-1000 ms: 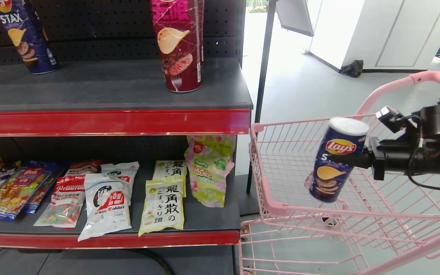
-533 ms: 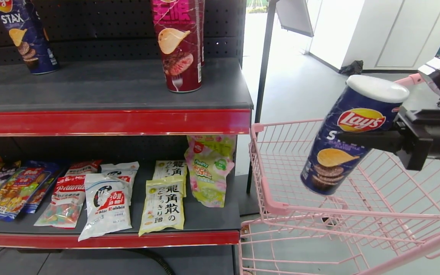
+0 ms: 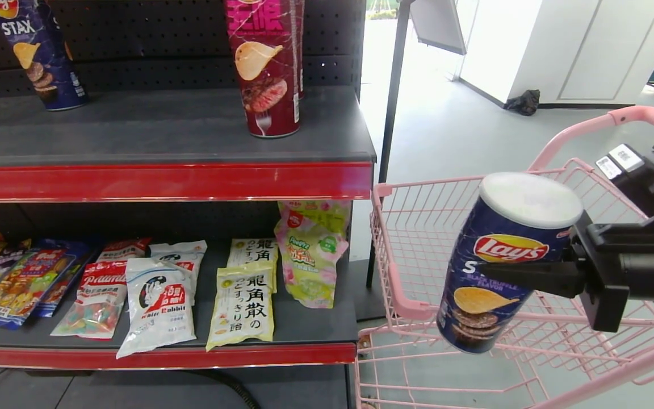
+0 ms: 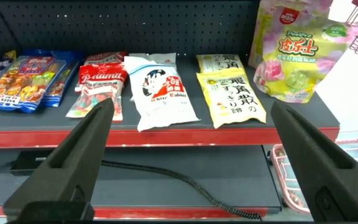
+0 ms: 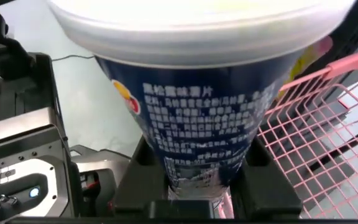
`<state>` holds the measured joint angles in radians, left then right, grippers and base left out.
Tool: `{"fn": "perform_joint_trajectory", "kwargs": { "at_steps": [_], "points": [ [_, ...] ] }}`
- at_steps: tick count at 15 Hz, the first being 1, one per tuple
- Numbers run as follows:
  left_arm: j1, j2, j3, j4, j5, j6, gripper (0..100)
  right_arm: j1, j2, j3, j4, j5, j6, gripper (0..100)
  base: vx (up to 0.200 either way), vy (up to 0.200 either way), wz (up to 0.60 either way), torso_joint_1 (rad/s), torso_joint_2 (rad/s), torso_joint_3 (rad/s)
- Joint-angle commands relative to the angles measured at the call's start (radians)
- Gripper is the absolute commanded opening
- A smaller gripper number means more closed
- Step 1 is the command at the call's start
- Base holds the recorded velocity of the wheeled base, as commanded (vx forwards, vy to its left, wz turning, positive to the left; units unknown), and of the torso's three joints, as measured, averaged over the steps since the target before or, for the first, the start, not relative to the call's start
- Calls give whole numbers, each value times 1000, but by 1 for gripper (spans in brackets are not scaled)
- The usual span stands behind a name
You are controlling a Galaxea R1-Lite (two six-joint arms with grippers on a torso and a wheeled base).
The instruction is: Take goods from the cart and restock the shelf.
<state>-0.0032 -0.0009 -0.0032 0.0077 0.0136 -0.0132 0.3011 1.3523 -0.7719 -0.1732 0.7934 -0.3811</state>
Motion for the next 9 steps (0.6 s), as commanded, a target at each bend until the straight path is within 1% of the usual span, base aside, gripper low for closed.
{"fn": "perform_joint_trajectory", "kwargs": {
  "at_steps": [1,6,9],
  "points": [
    [0,1,0,0,0,-1,100,12,-6,6,0,-2,-1,0,0,0,0,0,0,0],
    [0,1,0,0,0,-1,100,46,-4,13,-2,-37,-2,0,0,0,0,0,0,0],
    [0,1,0,0,0,-1,100,47,-13,25,-2,-37,-4,0,0,0,0,0,0,0]
  ]
}}
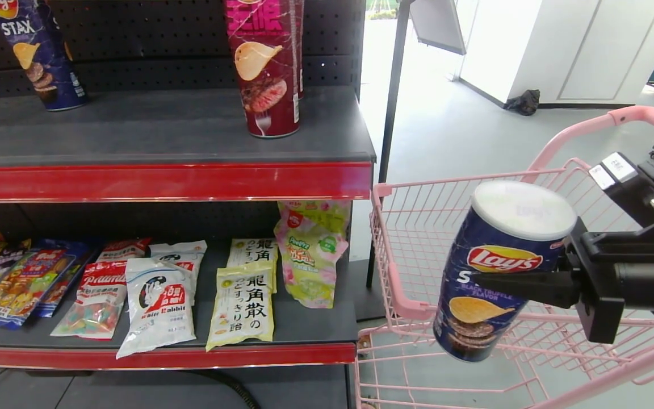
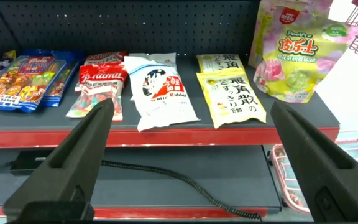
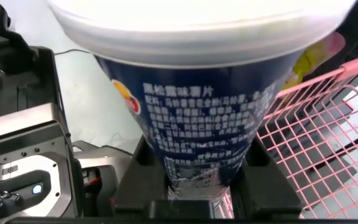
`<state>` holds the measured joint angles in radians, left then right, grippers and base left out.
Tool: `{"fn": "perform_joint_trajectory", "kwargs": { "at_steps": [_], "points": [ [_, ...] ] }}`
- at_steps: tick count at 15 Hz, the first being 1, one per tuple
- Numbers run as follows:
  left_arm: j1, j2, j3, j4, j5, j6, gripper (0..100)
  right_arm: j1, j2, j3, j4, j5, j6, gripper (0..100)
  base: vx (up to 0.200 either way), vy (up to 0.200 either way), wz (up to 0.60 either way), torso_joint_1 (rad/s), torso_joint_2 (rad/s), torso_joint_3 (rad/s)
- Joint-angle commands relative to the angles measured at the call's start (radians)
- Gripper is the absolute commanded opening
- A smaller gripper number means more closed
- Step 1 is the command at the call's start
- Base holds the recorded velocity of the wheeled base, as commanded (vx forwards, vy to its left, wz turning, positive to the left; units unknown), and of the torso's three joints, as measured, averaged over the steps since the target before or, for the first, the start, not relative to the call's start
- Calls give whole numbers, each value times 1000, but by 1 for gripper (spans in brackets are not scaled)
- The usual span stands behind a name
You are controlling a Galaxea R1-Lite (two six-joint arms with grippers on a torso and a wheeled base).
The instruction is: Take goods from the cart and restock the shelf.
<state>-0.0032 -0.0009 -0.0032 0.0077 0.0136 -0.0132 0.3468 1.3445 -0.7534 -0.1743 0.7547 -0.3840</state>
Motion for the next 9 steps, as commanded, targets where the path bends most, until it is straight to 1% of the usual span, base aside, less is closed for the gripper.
{"fn": "perform_joint_trajectory", "kwargs": {
  "at_steps": [1,3,6,7,9],
  "points": [
    [0,1,0,0,0,-1,100,1,-11,22,-1,-11,-4,0,0,0,0,0,0,0],
    [0,1,0,0,2,-1,100,1,-8,12,-4,-74,-4,0,0,0,0,0,0,0],
    [0,1,0,0,0,-1,100,-6,-11,2,-24,-71,-4,0,0,0,0,0,0,0],
    [0,1,0,0,0,-1,100,-6,-15,3,-24,-71,-3,0,0,0,0,36,-105,-71],
    [0,1,0,0,0,-1,100,-6,-16,-1,-24,-71,2,0,0,0,0,95,-320,-217]
  ]
}}
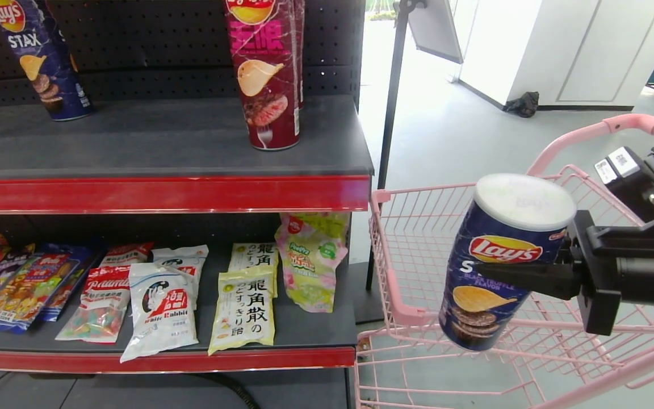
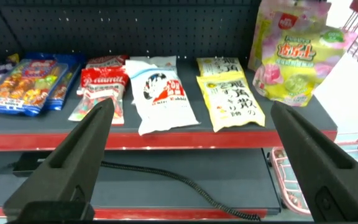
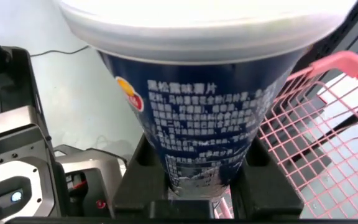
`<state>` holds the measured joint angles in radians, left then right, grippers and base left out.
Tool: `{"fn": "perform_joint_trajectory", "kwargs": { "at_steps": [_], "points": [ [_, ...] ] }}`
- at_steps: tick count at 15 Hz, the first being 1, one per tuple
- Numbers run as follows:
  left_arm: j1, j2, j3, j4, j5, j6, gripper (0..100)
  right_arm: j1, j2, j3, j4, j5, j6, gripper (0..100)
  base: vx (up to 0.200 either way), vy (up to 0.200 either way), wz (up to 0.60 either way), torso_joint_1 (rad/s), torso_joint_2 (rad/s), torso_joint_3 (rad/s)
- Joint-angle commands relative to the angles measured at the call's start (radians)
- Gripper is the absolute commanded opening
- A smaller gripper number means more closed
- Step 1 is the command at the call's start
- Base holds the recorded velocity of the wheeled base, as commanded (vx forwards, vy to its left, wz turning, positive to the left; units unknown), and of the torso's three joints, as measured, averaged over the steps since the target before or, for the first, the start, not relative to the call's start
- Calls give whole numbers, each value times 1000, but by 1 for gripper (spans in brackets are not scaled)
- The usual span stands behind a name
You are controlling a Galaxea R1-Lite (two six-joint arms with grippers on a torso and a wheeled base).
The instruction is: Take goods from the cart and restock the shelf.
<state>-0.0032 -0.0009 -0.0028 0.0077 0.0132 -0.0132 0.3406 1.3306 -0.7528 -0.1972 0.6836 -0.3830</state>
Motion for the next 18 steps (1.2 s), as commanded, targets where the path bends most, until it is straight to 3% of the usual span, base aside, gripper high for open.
{"fn": "perform_joint_trajectory", "kwargs": {
  "at_steps": [1,18],
  "points": [
    [0,1,0,0,1,-1,100,0,-8,-3,-1,1,3,0,0,0,0,134,-422,-286],
    [0,1,0,0,1,-1,100,0,-57,20,-1,1,6,0,0,0,0,210,-540,-329]
  ]
}}
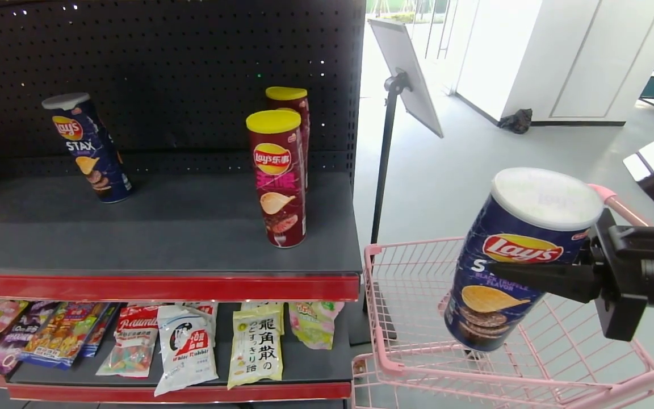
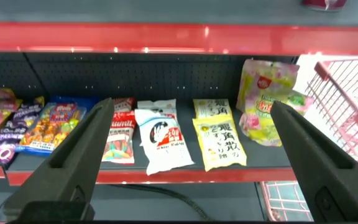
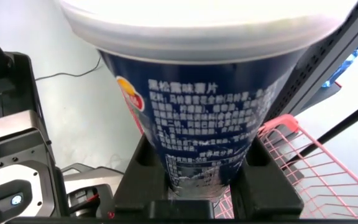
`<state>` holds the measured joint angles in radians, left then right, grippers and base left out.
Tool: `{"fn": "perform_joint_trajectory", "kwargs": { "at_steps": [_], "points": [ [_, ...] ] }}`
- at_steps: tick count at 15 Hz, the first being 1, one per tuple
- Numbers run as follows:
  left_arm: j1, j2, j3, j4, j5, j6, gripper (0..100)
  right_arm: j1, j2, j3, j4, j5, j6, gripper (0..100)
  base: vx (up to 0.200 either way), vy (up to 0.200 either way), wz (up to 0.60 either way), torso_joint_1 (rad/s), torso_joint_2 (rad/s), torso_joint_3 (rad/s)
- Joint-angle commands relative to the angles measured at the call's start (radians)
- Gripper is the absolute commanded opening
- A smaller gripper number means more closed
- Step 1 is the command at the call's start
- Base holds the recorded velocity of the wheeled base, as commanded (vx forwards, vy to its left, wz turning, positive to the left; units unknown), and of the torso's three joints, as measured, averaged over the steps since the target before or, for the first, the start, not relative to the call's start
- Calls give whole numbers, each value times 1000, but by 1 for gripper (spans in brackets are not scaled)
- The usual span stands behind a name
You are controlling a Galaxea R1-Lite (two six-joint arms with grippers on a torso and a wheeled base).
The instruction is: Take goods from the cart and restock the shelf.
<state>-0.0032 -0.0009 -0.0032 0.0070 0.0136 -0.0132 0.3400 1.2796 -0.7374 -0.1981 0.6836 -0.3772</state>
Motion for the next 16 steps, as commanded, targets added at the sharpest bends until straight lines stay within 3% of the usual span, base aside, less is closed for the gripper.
{"fn": "perform_joint_trajectory", "kwargs": {
  "at_steps": [1,8,16],
  "points": [
    [0,1,0,1,0,-1,100,1,-11,15,0,1,0,0,0,0,0,198,-461,-256],
    [0,1,0,1,0,-1,100,4,-45,70,0,10,-5,0,0,0,0,175,-374,-208],
    [0,1,0,1,0,-1,100,-27,-135,118,0,42,-2,0,0,0,0,5,-9,-6]
  ]
}}
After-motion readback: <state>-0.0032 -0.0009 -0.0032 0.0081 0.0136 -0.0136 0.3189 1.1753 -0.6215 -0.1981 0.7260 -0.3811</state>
